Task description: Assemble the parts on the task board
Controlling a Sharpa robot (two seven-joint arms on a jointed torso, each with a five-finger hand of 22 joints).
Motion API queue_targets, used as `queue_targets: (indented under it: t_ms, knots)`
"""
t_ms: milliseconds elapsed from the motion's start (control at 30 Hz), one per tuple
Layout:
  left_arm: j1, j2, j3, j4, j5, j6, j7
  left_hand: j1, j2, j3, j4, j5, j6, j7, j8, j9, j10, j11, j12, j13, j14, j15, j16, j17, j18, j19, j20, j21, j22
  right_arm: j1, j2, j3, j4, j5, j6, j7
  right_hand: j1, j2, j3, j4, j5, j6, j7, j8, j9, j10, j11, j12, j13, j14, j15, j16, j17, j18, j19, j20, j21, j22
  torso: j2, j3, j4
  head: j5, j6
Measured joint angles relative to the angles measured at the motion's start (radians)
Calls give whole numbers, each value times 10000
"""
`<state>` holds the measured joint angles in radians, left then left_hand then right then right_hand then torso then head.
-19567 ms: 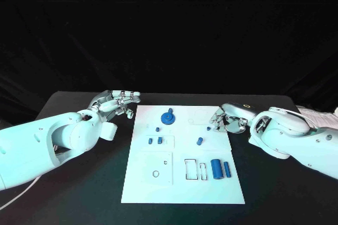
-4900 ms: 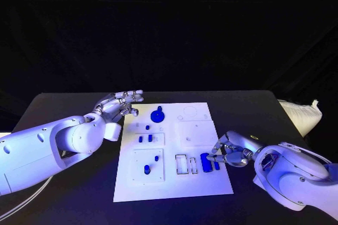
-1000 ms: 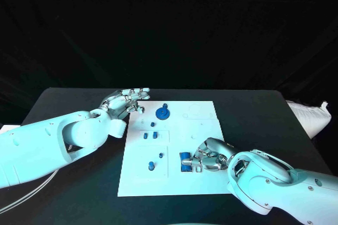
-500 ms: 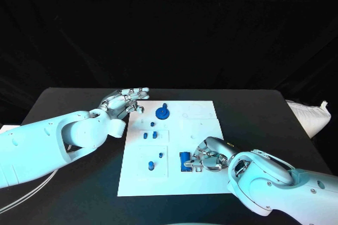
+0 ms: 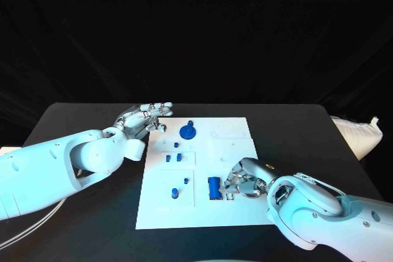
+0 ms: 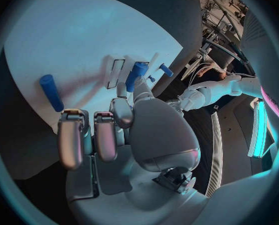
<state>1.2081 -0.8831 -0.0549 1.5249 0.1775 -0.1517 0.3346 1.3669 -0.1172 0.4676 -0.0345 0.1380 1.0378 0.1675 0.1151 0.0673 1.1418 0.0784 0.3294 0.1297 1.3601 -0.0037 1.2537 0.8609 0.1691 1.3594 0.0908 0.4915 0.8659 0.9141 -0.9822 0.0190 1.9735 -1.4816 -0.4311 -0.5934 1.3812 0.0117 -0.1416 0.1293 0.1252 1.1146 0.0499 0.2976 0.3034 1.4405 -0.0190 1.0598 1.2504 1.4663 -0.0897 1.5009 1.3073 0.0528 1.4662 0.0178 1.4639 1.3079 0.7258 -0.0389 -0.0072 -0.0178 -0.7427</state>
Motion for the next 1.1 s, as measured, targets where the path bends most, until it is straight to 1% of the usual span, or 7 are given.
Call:
queue_targets:
  t_ms: [267,433,533,600,767,900,1100]
  knots:
    - [0,26,0,-29,0,1,-4,0,0,0,0,0,0,0,0,0,0,0,0,-1,0,0,0,0,-1,0,0,0,0,-12,-414,0,136,-143,-108,11,20,32,-1,5,70,-5,5,0,9,0,0,40,23,-5,-3,0,8,1,0,0,50,-1,-9,11,-37,-40,34]
    - [-1,40,-1,-55,0,2,-7,0,0,0,0,0,0,0,0,0,0,1,0,7,0,0,0,1,0,0,0,0,0,11,-1117,0,371,28,-215,81,-142,194,40,129,429,-503,214,-414,-167,0,1,41,35,-2,0,0,8,1,0,0,50,-2,-25,13,-50,-103,47]
    - [-1,43,-5,-61,0,2,-7,0,0,0,0,0,0,0,0,0,0,0,0,7,0,0,0,1,0,0,0,0,0,95,-1563,1,438,197,-220,122,-205,256,97,187,645,-625,337,-643,-302,-6,106,-18,39,2,114,0,7,0,0,10,50,-2,-31,13,-58,-149,61]
    - [-1,44,-7,-64,0,2,-7,0,0,0,0,0,0,0,0,0,0,0,0,7,0,0,0,1,0,0,0,0,1,130,-1786,5,456,285,-213,142,-204,256,112,201,744,-626,338,-699,-351,-22,122,-50,42,2,114,0,7,2,-1,78,49,-3,-31,13,-68,-199,71]
    - [-1,50,-11,-63,0,2,-7,0,0,0,0,0,0,0,0,0,0,0,0,6,0,0,0,1,0,0,0,0,1,165,-2208,-1,483,365,-116,160,-258,308,165,254,863,-626,338,-747,-426,-24,124,-68,41,2,115,0,6,2,-1,78,48,-3,-29,19,-91,-301,78]
    - [-1,60,-12,-61,0,2,-7,0,0,0,0,0,0,0,0,0,0,0,0,5,0,0,0,1,-1,0,0,0,1,163,-2298,-26,438,236,19,155,-302,344,179,296,898,-591,304,-787,-468,-25,124,-77,47,3,115,0,6,2,-1,78,48,-4,-24,20,-98,-362,81]
    - [-1,80,-14,-61,0,2,-7,0,0,0,0,0,0,0,0,0,0,1,0,5,0,0,0,2,0,0,0,0,1,112,-2202,-50,302,-80,246,129,-496,226,150,378,898,-496,283,-825,-507,-40,139,-91,40,3,115,-1,5,1,-1,78,40,-4,-24,20,-81,-384,81]
